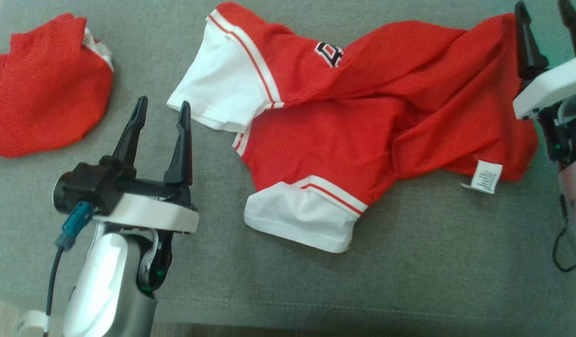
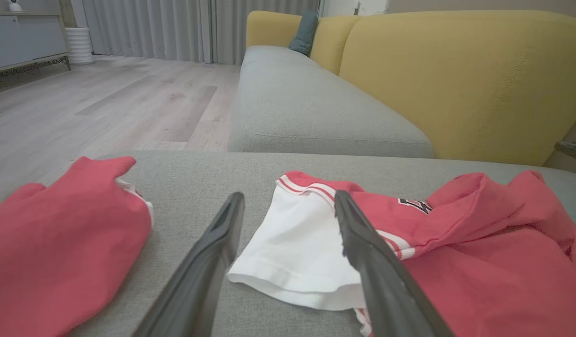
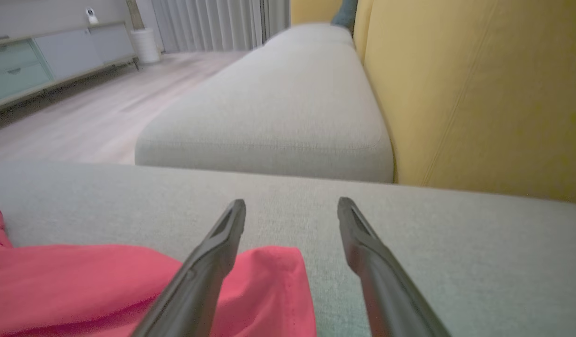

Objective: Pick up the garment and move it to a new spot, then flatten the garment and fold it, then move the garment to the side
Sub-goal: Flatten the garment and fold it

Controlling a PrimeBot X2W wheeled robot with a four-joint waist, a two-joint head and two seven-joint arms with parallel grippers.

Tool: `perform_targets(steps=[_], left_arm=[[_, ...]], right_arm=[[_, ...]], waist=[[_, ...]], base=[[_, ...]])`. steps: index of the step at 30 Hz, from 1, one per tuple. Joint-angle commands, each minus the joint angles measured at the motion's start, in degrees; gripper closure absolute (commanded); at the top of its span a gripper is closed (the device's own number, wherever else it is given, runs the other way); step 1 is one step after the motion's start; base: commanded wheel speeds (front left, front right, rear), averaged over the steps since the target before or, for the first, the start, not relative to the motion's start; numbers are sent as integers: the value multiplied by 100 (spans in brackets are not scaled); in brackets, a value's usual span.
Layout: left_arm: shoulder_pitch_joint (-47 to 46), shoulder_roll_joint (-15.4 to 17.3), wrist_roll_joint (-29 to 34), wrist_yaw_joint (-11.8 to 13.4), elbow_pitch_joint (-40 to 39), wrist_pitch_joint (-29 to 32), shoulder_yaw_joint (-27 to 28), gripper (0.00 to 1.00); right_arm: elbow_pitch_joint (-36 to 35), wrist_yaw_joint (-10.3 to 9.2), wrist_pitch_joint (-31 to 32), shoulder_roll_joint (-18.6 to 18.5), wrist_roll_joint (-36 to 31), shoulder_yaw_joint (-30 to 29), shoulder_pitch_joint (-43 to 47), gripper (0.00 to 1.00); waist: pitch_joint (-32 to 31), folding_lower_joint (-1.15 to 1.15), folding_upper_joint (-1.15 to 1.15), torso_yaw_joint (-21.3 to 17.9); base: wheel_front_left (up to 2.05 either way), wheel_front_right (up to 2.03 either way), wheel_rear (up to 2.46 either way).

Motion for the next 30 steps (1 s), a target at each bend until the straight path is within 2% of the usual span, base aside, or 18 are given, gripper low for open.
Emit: perform_targets(steps=[1,5,9,21,30], left_arm=[[40,102,54,-11,-149,-70,242,0],[264,141,93,10,-140,-70,363,0],[505,176,101,29,-130,-70,451,0],[1081,204,92,116,-136,-50,420,0],[1373,226,40,173,-191,63,367,0]], right_arm=[[-256,-5,-264,44,-58,12,206,0],[-711,-5,-778,206,-229,-118,710,0],[-1396,-5,-875,478,-423,-330,1410,0],[-3414,-5,-140,1289,-710,-392,3722,0],[-4123,-5,261,1489,-787,-368,4425,0]], waist=[[-153,-1,0,-145],[-414,-1,0,-364],[-690,-1,0,-540],[-1293,-1,0,-770],[-1519,-1,0,-837]], base=[[0,0,0],[0,0,0],[0,0,0],[0,0,0],[0,0,0]])
